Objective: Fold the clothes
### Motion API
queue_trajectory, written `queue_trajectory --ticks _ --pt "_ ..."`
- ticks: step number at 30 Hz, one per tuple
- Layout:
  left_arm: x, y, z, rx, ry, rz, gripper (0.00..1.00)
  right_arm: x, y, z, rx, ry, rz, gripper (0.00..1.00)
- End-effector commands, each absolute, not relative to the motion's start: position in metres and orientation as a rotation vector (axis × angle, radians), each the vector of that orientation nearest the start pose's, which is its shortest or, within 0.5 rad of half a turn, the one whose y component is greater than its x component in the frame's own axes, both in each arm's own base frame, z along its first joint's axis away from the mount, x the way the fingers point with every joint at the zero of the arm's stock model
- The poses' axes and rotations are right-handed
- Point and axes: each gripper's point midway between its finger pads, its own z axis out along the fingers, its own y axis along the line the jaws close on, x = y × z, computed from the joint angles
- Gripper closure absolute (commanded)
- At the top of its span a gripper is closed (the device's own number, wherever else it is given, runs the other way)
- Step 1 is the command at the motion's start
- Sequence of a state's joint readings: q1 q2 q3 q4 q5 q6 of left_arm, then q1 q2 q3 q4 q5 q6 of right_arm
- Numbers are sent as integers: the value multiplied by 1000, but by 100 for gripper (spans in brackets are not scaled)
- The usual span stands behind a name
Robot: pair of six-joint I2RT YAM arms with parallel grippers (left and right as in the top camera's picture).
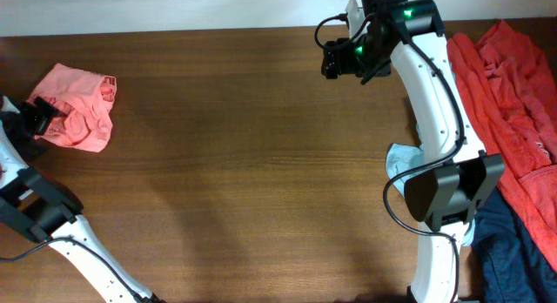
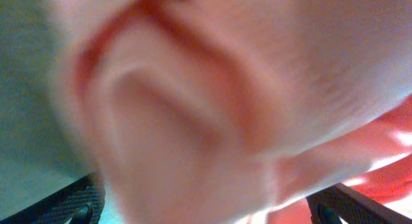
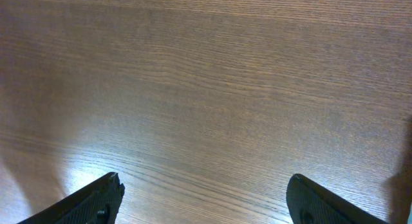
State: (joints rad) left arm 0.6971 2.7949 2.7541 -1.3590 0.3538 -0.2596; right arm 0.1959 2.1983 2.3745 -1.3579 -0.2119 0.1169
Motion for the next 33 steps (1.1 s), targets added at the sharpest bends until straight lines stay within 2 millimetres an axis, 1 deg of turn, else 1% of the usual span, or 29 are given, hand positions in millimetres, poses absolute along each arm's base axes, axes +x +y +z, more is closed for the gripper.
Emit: queue_trajectory --ticks 1,3,5,6,8,9,10,11,12,13,14,15,16,17,18,19,20,21,22,24,25,26,28,29,30,33 --pt "445 339 74 -1218 2571 -141 1 480 135 203 -195 2764 395 14" --pt "445 340 91 -1174 2560 -121 1 479 138 204 -254 2755 410 11" --pt "444 339 119 -1108 2542 -94 1 479 140 206 -277 2744 422 9" --pt "443 338 129 -1080 2537 -84 1 480 140 208 -300 2734 418 8" --pt "441 335 153 -1016 2528 -61 1 481 140 216 -371 2700 403 3" --pt "442 329 168 -934 2528 -65 1 480 140 222 -417 2678 392 0" --pt "445 320 183 -842 2525 -89 1 479 139 231 -469 2651 379 1" --pt "450 305 203 -724 2505 -140 1 476 139 244 -515 2615 366 1" --pt "453 298 210 -677 2499 -162 1 474 138 251 -535 2598 360 1" --pt "459 277 230 -542 2473 -223 1 469 137 266 -558 2566 350 1" --pt "461 267 239 -480 2461 -247 1 467 137 274 -568 2548 345 1" --pt "466 243 256 -347 2439 -293 1 459 135 296 -573 2505 338 1" --pt "469 228 265 -271 2427 -316 1 453 134 309 -571 2478 335 1" --pt "471 212 273 -197 2417 -342 1 449 133 319 -570 2460 333 1" --pt "475 188 282 -102 2406 -367 1 439 132 337 -569 2423 331 1" --pt "478 170 287 -23 2399 -383 1 434 132 345 -571 2406 330 1" --pt "480 146 293 94 2390 -397 1 427 133 355 -575 2384 329 1" --pt "482 127 296 170 2385 -404 1 418 133 364 -574 2371 331 1" --pt "484 112 298 214 2383 -415 1 409 134 370 -569 2370 343 1" --pt "491 62 299 339 2381 -463 1 397 135 381 -525 2366 365 1" --pt "493 39 298 396 2381 -487 1 394 135 384 -527 2358 365 1" --pt "494 8 297 470 2379 -507 1 391 134 384 -527 2366 366 1" --pt "495 -28 296 563 2374 -514 1 384 132 377 -529 2411 369 1" --pt "496 -37 295 590 2377 -496 1 382 132 375 -530 2423 370 1" --pt "498 -47 290 627 2399 -420 1 381 132 374 -530 2426 369 1" --pt "500 -51 280 659 2456 -233 1 381 132 374 -530 2426 369 1"
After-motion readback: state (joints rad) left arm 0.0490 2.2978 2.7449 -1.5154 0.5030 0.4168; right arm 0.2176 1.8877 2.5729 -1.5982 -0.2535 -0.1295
